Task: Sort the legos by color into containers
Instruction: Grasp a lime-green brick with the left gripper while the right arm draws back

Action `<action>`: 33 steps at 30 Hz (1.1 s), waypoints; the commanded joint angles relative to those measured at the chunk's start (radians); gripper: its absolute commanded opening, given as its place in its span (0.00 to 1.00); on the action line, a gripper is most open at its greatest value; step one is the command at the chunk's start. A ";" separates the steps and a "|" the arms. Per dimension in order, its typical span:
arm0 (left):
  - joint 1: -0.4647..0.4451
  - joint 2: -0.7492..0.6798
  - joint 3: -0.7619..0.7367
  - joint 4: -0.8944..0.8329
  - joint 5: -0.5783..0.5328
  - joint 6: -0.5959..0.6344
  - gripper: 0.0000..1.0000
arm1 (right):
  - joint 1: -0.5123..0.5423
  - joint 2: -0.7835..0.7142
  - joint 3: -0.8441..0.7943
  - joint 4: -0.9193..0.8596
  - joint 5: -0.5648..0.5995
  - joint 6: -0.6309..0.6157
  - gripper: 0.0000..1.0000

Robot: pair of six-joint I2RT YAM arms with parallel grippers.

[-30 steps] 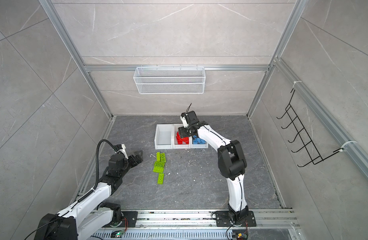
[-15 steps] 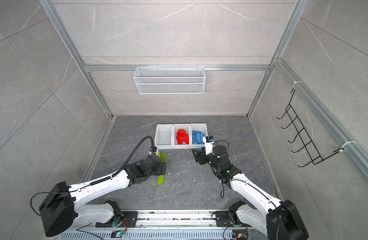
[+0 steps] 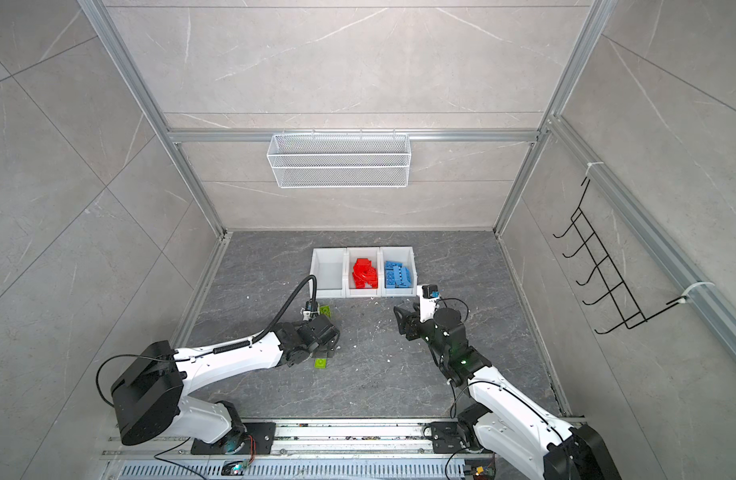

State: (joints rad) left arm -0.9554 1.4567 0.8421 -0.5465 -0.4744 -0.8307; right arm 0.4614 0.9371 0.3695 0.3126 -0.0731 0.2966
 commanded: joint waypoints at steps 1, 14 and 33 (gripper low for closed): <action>-0.034 0.024 0.061 -0.057 -0.058 -0.026 0.92 | 0.002 0.033 0.008 0.027 -0.025 0.010 0.68; -0.074 0.138 0.074 -0.052 0.039 -0.079 0.74 | 0.020 0.085 0.058 -0.044 -0.015 -0.014 0.66; -0.073 0.205 0.020 0.048 0.106 -0.061 0.64 | 0.026 0.133 0.071 -0.039 -0.036 -0.024 0.66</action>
State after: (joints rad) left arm -1.0279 1.6482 0.8841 -0.5076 -0.3954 -0.8944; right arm 0.4797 1.0626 0.4065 0.2817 -0.0944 0.2920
